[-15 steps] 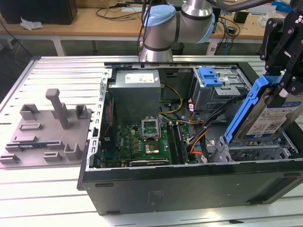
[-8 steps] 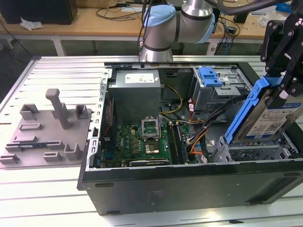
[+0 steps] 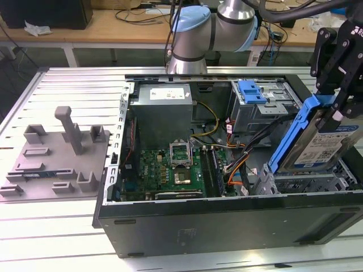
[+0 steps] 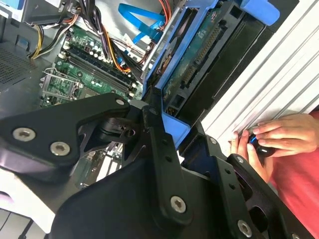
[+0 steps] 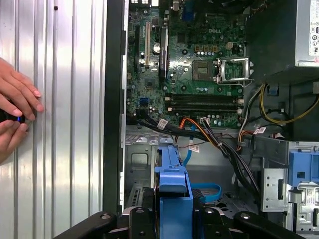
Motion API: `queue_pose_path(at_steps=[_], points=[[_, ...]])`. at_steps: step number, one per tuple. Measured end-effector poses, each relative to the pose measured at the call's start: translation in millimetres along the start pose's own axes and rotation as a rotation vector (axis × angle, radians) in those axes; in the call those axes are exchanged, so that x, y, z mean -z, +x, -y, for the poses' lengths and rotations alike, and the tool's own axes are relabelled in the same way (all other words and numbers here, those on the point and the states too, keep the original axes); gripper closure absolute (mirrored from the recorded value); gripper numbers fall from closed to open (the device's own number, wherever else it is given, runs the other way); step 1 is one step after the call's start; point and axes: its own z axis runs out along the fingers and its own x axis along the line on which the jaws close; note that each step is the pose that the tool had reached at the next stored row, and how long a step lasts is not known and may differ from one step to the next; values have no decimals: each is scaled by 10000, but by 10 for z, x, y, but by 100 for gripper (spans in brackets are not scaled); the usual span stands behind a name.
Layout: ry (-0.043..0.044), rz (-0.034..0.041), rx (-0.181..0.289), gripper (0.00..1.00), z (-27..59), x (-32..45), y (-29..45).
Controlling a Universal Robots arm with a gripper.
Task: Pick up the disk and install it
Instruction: 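Insert the disk into the insertion slot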
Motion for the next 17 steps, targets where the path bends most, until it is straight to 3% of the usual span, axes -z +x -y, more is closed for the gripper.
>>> queue_pose_path(at_steps=[3,4,5,7,12,17], points=[[-2,-8,1,63,0,-12,0],[-1,-5,-4,63,0,127,-1],[0,-3,-70,63,-1,178,-1],[2,-3,-321,63,-2,187,9],[-3,-3,-360,63,-2,184,17],[-6,-4,-22,63,-2,183,17]])
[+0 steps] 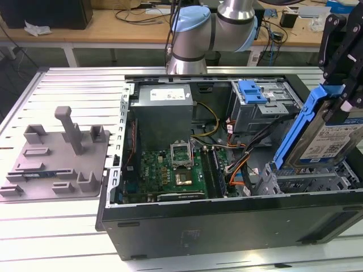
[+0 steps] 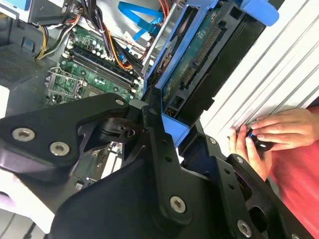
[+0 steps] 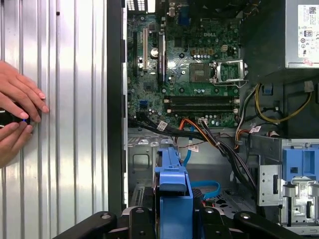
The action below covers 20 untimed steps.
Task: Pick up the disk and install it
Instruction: 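Insert the disk into the insertion slot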
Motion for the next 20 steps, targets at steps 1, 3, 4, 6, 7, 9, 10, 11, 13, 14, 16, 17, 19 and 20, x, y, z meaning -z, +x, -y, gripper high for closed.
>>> queue_pose_path(at_steps=[1,3,4,6,7,9,10,11,13,14,16,17,19,20], points=[[-1,0,85,63,0,0,0],[-2,-1,179,63,0,-1,0],[-2,-1,181,63,0,-1,0],[-2,0,178,63,0,-2,0],[-2,-1,176,63,0,-2,0],[-3,-1,173,63,0,-3,0],[-3,-1,172,63,0,-3,0],[-3,1,171,63,0,-5,2],[-3,-2,162,63,-3,-6,4],[-3,0,147,63,-7,-9,4],[-3,1,117,63,-10,-15,4],[-2,1,107,63,-11,-17,4],[-1,-1,47,63,-12,-29,4],[-1,-2,24,63,-12,-34,4]])
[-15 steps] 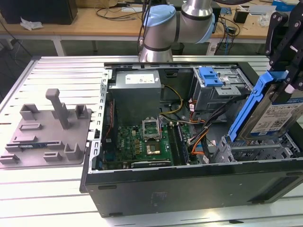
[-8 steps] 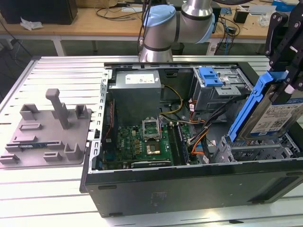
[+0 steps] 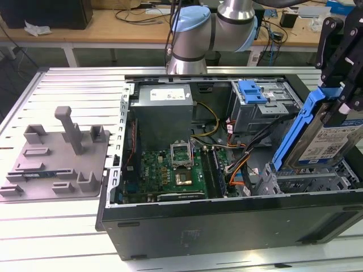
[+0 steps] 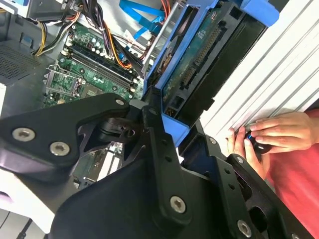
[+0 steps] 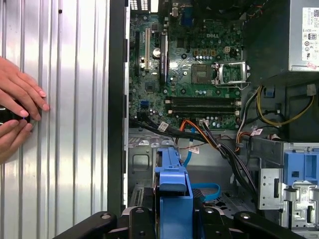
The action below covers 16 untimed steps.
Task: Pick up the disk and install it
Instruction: 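Insert the disk into the insertion slot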
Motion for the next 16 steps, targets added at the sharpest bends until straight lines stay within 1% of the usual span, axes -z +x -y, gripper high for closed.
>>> queue_pose_path(at_steps=[8,16], points=[[1,2,-135,63,0,-35,0],[1,2,-152,63,10,-60,-12]])
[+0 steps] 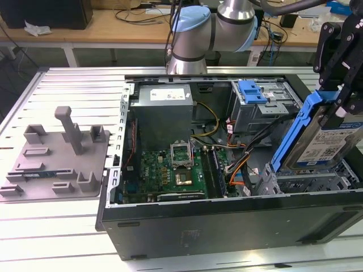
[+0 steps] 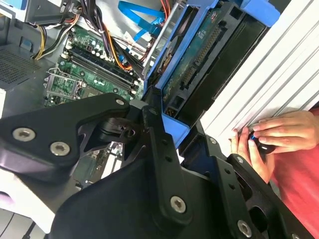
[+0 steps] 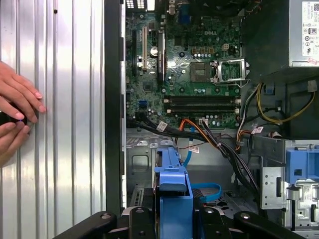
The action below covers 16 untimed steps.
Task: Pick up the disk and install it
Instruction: 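Insert the disk into the insertion slot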
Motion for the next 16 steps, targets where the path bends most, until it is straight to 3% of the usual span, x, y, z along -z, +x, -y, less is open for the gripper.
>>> queue_pose_path(at_steps=[16], points=[[-5,0,0,63,8,-107,1]])
